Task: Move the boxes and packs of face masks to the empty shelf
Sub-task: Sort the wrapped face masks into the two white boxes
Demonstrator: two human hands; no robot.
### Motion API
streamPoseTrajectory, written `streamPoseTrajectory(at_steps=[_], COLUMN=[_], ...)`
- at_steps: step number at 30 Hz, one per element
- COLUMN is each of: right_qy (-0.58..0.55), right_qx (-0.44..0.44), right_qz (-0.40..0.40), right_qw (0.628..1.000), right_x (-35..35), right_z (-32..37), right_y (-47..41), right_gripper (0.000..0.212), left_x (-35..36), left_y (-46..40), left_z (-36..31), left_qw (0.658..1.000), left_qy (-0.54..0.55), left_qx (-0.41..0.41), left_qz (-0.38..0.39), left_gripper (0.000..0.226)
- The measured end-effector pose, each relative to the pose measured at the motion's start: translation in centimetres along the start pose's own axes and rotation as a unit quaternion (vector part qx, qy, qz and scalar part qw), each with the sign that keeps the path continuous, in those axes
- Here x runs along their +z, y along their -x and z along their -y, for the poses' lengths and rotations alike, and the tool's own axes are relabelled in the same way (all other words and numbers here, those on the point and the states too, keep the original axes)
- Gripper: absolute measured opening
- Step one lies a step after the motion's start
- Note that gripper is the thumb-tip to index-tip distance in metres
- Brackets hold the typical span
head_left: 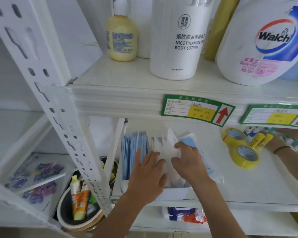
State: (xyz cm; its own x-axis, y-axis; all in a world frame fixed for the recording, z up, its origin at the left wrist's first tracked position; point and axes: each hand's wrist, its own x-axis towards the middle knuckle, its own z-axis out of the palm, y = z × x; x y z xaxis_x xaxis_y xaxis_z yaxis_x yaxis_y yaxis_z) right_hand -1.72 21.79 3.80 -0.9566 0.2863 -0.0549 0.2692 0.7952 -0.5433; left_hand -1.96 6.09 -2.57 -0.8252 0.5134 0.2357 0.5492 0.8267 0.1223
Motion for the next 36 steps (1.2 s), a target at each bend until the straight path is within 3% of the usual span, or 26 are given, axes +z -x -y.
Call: streamPoseTrajectory(at_steps=[2,5,7,9,12,14,18,21,23,25,27,30,33,36], right_qy=[-0.002,0.034,0.012,-0.036,0.046,0.068,-0.025,0.082,0.144,0.197,0.229,0.18,0.136,-0.06], right_qx=[-0.004,-0.021,-0.074,-0.108,-0.157,-0.189,-0.183,-0.226,-0.24,-0.257,-0.222,-0.177,-0.18,-0.138], right_qz=[-0.006,0.063,0.045,0.005,0.068,0.076,-0.005,-0.028,-0.02,-0.004,0.028,0.019,-0.011,-0.066], right_qw=[1.0,0.997,0.996,0.993,0.984,0.977,0.983,0.97,0.96,0.946,0.947,0.967,0.974,0.986], right_x=[1.0,2.2,2.6,3.0,4.2,4.8,4.8,5.2,4.9,4.6,5.0,5.6,5.8,5.9], right_z=[-0.4,-0.8,-1.0,-1.4,-2.7,-3.5,-3.7,-4.1,-4.2,-4.3,-4.8,-5.1,-5.0,-4.8], right_y=[0.7,1.9,2.8,3.3,3.6,3.5,3.4,3.8,4.0,3.6,3.4,3.7,3.9,4.1], right_gripper=[0.053,0.065,0.07,0.066,0.043,0.044,0.053,0.045,0.057,0.083,0.097,0.085,0.074,0.06], left_x=[0.1,0.2,0.3,0.1,0.3,0.6,0.7,0.4,0.4,0.6,0.6,0.4,0.1,0.4], left_y=[-0.1,-0.1,-0.1,0.0,-0.1,-0.2,-0.9,-1.4,-1.1,-0.4,0.3,1.2,1.6,2.3], left_z=[-0.2,-0.3,-0.2,-0.4,-0.6,-0.5,-0.5,-0.5,-0.4,-0.4,0.2,2.2,3.9,4.4], left_qw=[1.0,0.997,0.994,0.991,0.996,0.998,0.998,0.996,0.995,0.988,0.981,0.973,0.976,0.967], left_qy=[0.019,0.069,0.09,0.103,0.078,0.053,0.049,0.082,0.091,0.113,0.119,0.085,0.046,0.123], left_qx=[0.002,0.015,0.003,-0.02,-0.007,0.013,0.01,-0.017,-0.014,-0.013,-0.028,-0.111,-0.167,-0.19], left_qz=[-0.014,-0.035,-0.06,-0.079,-0.044,-0.022,-0.034,-0.034,-0.05,-0.1,-0.153,-0.183,-0.129,-0.116], left_gripper=[0.046,0.05,0.049,0.047,0.042,0.038,0.072,0.068,0.054,0.04,0.032,0.035,0.045,0.048])
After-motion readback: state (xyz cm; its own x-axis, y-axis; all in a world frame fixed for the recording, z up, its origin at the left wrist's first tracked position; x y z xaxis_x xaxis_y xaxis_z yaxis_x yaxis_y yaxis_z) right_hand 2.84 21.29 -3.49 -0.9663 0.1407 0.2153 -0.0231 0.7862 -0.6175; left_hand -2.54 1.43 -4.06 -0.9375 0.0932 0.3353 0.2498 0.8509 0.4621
